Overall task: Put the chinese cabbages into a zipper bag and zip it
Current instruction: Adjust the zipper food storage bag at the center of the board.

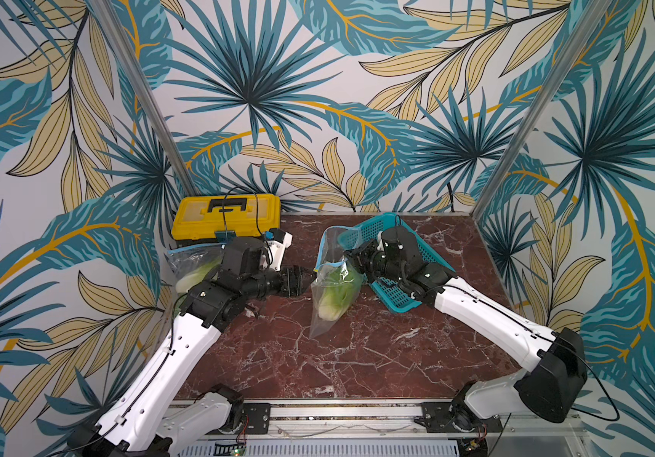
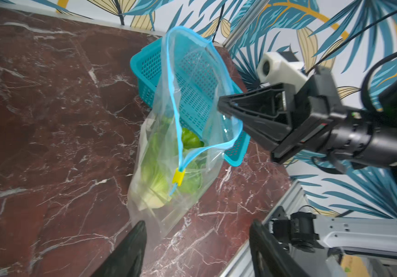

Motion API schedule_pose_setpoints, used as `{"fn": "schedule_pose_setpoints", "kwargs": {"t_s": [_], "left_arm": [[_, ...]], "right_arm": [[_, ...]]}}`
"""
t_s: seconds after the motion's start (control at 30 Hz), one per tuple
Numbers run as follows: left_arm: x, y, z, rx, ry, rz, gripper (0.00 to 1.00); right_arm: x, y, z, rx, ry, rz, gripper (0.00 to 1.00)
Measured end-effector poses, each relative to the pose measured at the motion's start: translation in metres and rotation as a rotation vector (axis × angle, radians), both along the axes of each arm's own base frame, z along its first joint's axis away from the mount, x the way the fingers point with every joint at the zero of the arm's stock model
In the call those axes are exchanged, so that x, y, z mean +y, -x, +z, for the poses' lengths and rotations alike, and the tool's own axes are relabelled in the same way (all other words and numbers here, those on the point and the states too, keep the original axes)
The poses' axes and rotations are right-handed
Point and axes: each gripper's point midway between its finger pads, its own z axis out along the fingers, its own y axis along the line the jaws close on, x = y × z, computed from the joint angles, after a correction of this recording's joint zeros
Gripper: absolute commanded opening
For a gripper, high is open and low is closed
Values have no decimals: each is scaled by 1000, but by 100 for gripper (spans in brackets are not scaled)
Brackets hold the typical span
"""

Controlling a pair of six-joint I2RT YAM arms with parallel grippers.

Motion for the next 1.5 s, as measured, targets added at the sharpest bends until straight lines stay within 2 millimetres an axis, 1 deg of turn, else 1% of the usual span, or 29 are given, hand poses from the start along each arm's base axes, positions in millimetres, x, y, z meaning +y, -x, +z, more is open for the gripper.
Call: {"fn": "schedule_pose_setpoints", "kwargs": {"t_s": [0.13, 0.27, 0.37, 0.43, 0.5, 0.67, 0.73, 0.83, 0.87, 0.9, 0.93, 1.0, 1.03, 1.07, 1.17, 1.27, 1.3, 1.37, 1.43, 1.5], "left_arm": [[-3, -14, -20, 9, -84, -5, 57], [-21, -24, -36, 35, -133, -65, 47], [-32, -29, -41, 43, -152, -99, 34], [-38, -33, -40, 36, -159, -117, 20], [-40, -36, -39, 21, -173, -124, 14], [-32, -40, -31, -43, -226, -112, 3], [-29, -40, -22, -70, -244, -113, 0], [-27, -39, -3, -119, -257, -120, 0], [-26, -39, 2, -135, -260, -126, 0], [-27, -39, 8, -153, -262, -134, 0], [-27, -38, 13, -171, -265, -144, 0], [-28, -35, 18, -191, -274, -164, 0], [-28, -34, 20, -202, -278, -177, 0], [-29, -34, 22, -213, -283, -189, 0], [-29, -29, 26, -240, -303, -231, 0], [-30, -23, 35, -267, -318, -278, 0], [-31, -21, 40, -280, -322, -296, 0], [-35, -18, 48, -310, -330, -331, 0], [-39, -14, 53, -333, -341, -370, 0], [-41, -11, 55, -343, -356, -400, 0]], "right_arm": [[0, 0, 2, 5, -11, -5, 0], [1, -1, 3, 3, -15, -6, 0], [1, -1, 4, 0, -17, -6, 0], [1, -1, 4, 0, -21, -6, 0], [1, -1, 5, -3, -23, -7, 0], [2, -2, 7, -11, -28, -7, 0], [1, -2, 5, -16, -21, -7, 0], [1, -3, 5, -38, 3, 7, 0], [1, -2, 6, -51, 15, 19, 3], [1, -2, 6, -68, 33, 39, 10], [2, -1, 7, -84, 52, 68, 20], [-2, -1, 11, -128, 103, 117, 37], [-4, -2, 15, -161, 140, 151, 44], [-7, -1, 18, -196, 188, 187, 49], [-22, 7, 31, -352, 417, 317, 60], [-43, 35, 45, -592, 689, 466, 72], [-50, 46, 51, -688, 780, 511, 73], [-59, 63, 62, -857, 923, 587, 75], [-60, 71, 73, -1006, 1045, 652, 76], [-54, 69, 79, -1123, 1148, 721, 79]]}}
